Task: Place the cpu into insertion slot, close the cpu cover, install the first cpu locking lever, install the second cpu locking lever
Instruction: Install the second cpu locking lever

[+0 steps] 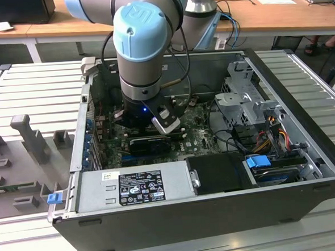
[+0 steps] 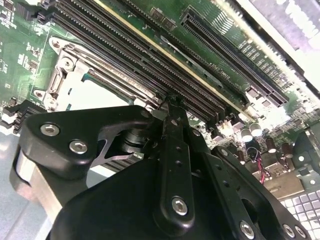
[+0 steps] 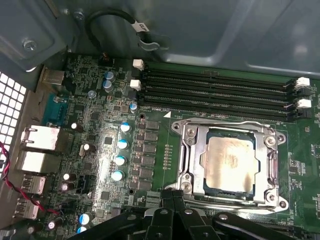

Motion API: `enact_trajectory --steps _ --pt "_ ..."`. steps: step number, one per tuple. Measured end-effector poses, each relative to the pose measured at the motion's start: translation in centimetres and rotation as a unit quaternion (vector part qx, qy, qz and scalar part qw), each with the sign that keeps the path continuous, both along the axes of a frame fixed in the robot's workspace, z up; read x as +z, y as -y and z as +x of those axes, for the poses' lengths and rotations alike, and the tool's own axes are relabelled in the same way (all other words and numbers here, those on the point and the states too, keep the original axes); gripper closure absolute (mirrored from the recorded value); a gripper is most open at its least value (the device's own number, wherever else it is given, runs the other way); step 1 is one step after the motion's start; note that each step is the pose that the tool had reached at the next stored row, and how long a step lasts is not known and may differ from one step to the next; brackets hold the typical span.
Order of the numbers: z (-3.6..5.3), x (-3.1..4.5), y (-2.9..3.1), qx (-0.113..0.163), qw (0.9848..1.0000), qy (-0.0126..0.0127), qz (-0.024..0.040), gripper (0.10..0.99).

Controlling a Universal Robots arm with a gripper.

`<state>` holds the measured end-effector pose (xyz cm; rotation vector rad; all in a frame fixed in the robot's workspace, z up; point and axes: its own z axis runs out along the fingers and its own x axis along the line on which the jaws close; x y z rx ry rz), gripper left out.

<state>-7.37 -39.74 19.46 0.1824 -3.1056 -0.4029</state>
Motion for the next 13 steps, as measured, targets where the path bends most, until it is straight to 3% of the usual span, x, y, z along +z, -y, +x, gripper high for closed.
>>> enact_trajectory --steps 3,6,9,13 --pt "0.00 0.05 -0.02 0.000 1.0000 0.0005 0.0085 0.980" --pt "0.00 0.36 -0.02 0.000 0.9999 0.0003 0.0103 0.980" --pt "-0.02 2.00 0.00 0.000 0.9999 0.0001 0.0103 0.980" --pt "-0.03 2.66 0.00 0.000 0.9999 0.0001 0.0104 0.980"
